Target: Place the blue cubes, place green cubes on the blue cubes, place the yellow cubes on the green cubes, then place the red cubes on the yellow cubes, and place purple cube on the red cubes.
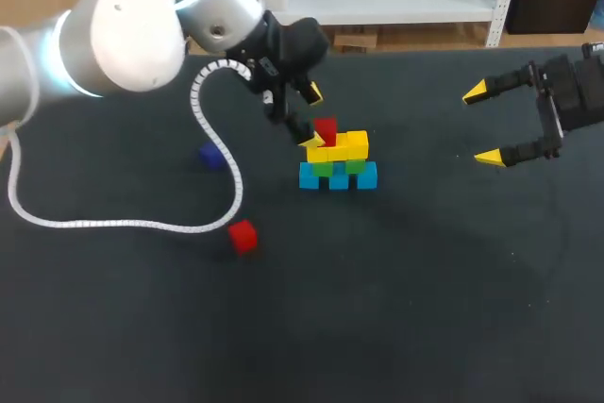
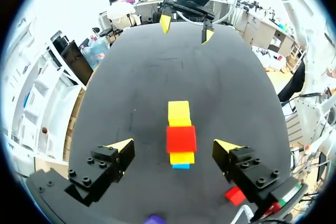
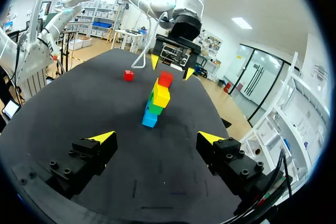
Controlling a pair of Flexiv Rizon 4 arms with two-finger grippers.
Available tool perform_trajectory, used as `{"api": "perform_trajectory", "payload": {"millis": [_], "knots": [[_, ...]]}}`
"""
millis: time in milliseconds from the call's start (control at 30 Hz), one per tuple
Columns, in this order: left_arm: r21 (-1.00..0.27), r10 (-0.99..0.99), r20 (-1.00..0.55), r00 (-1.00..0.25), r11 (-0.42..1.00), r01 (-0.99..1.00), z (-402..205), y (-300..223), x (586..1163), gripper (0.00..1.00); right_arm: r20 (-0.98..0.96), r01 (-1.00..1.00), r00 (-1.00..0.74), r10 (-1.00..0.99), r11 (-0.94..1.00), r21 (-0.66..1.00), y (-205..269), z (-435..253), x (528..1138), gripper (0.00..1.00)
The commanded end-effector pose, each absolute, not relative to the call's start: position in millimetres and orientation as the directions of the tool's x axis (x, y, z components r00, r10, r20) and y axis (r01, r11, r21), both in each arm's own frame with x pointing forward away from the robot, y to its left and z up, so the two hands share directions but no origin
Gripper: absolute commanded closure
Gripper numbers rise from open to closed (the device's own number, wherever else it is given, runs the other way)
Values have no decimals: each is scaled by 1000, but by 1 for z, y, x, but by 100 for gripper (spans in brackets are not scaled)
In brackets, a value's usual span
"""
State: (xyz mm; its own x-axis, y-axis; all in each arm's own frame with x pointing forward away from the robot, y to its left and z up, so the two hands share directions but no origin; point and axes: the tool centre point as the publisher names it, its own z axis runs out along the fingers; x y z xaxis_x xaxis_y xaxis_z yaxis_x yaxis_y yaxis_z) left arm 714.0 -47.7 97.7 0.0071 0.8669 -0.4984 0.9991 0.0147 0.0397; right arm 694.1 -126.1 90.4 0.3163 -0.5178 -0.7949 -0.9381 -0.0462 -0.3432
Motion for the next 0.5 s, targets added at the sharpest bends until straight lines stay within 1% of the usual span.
{"api": "perform_trajectory", "payload": {"millis": [33, 300, 400, 467, 500], "knots": [[93, 857, -515, 18, 35, 995, 115, -12, 681, 0, -794, -938, 316, -519, -46, -343, -126, 91, 694, 0], [115, 878, -474, 66, -13, 993, 108, 41, 634, 0, -794, -938, 316, -519, -46, -343, -126, 91, 694, 0], [113, 880, -455, 136, -95, 989, 100, 55, 621, 0, -794, -938, 316, -519, -46, -343, -126, 91, 694, 0], [113, 876, -426, 227, -198, 974, 95, 60, 614, 0, -794, -938, 316, -519, -46, -343, -126, 91, 694, 0], [122, 856, -421, 299, -273, 954, 91, 63, 612, 0, -794, -938, 316, -519, -46, -343, -126, 91, 694, 0]]}}
